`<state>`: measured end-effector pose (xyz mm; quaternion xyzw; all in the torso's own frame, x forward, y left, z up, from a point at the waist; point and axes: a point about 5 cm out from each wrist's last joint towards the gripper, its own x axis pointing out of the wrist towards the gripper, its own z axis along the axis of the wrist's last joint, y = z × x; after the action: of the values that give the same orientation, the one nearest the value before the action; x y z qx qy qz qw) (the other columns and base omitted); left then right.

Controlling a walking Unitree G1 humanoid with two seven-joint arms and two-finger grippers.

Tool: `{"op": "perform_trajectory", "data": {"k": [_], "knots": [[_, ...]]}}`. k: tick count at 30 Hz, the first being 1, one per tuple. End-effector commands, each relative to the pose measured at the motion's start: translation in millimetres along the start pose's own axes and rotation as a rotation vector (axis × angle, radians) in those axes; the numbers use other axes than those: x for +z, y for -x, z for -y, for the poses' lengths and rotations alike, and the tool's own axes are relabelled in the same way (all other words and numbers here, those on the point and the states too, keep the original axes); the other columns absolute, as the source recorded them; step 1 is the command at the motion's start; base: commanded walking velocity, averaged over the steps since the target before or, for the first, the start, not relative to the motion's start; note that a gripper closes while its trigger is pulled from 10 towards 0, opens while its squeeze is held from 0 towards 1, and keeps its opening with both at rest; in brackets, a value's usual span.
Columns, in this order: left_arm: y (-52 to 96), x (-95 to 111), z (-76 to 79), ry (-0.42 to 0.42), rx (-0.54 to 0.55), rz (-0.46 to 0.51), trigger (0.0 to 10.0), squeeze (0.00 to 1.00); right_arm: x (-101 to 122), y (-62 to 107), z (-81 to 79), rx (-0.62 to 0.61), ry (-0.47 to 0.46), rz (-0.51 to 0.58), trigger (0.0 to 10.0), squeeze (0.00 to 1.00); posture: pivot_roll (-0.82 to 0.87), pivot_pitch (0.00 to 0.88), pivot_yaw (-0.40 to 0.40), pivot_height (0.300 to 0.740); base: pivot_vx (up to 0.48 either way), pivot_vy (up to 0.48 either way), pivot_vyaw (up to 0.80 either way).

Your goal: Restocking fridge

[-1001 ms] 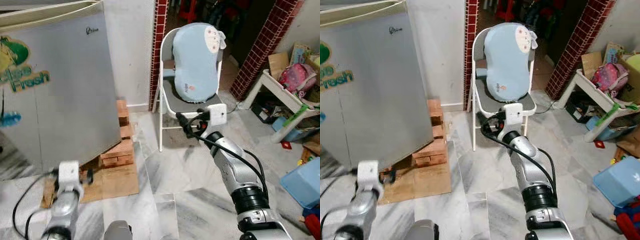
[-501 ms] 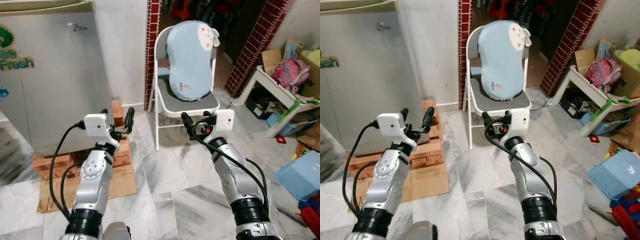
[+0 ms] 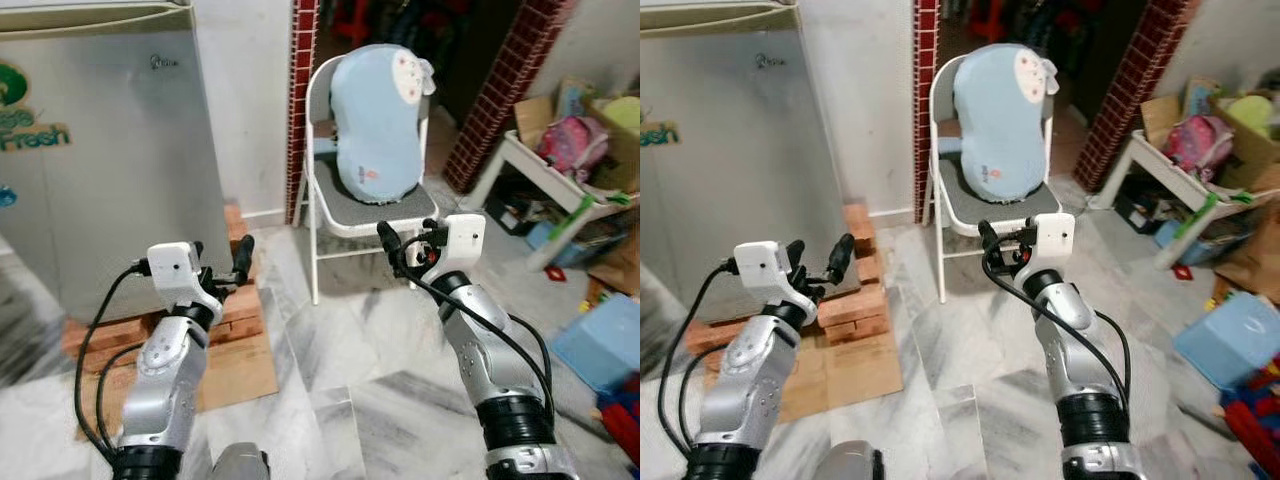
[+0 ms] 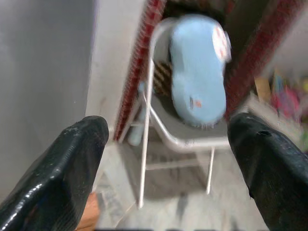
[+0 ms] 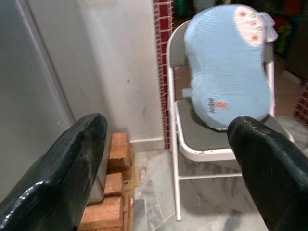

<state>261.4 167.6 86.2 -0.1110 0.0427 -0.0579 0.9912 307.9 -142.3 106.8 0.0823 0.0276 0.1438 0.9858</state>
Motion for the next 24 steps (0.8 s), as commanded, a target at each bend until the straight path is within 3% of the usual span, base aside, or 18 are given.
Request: {"op": "perform_trajectory", "data": {"k": [1, 9, 24], "knots": [[-0.3, -0.5, 12.9, 0.002, -0.047, -0.010, 10.0, 0.00, -0.2, 5.8, 10.0, -0.034, 0.019, -0.008, 10.0, 0.00, 0.03, 0.000, -0.068, 0.740, 0.000, 0.480, -0.80], [19.5, -15.3, 6.0, -0.113, -0.102, -0.096, 10.0, 0.00, -9.4, 17.8, 16.1, -0.102, 0.037, -0.036, 10.0, 0.00, 0.02, 0.000, -0.039, 0.740, 0.000, 0.480, -0.80], [21.4, -16.1, 10.4, -0.203, -0.155, -0.103, 10.0, 0.00, -1.8, 8.2, 18.4, -0.140, 0.051, -0.015, 10.0, 0.00, 0.04, 0.000, -0.045, 0.740, 0.000, 0.480, -0.80]]}}
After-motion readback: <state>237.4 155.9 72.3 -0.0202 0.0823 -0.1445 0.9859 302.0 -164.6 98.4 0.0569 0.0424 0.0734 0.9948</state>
